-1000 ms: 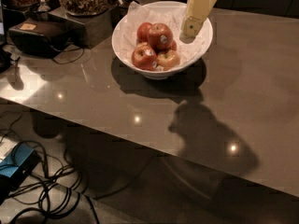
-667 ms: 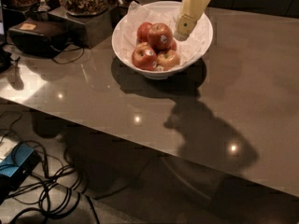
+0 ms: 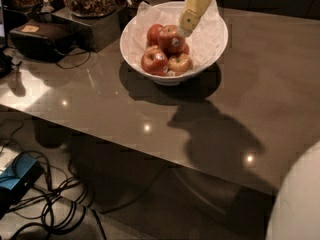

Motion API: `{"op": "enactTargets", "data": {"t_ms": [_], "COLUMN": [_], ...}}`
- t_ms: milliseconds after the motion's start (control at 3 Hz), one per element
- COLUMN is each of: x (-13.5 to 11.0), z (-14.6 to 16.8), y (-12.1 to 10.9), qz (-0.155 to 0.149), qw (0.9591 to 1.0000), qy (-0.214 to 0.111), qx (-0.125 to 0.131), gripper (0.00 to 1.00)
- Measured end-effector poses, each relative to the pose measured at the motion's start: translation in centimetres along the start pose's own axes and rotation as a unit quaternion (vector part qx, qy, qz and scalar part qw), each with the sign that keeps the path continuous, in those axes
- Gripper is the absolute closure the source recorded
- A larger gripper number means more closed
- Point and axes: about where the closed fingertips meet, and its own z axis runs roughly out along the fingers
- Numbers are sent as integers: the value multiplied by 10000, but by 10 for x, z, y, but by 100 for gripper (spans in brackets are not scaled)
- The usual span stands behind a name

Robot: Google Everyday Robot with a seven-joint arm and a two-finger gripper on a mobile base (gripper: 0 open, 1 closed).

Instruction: Pick apple from white bowl

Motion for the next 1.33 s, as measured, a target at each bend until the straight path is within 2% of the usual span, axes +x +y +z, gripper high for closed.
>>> {"op": "enactTargets", "data": {"t_ms": [333,1000,1333], "x": [-6,0,0], "z": [9,35,35], "y": [-7,-10,-10], "qz": [-6,-17,-17], "qw": [10000,9996,9996], "qy": [6,212,212], "qx": [-35,-159,-159], "gripper": [0,0,0]}}
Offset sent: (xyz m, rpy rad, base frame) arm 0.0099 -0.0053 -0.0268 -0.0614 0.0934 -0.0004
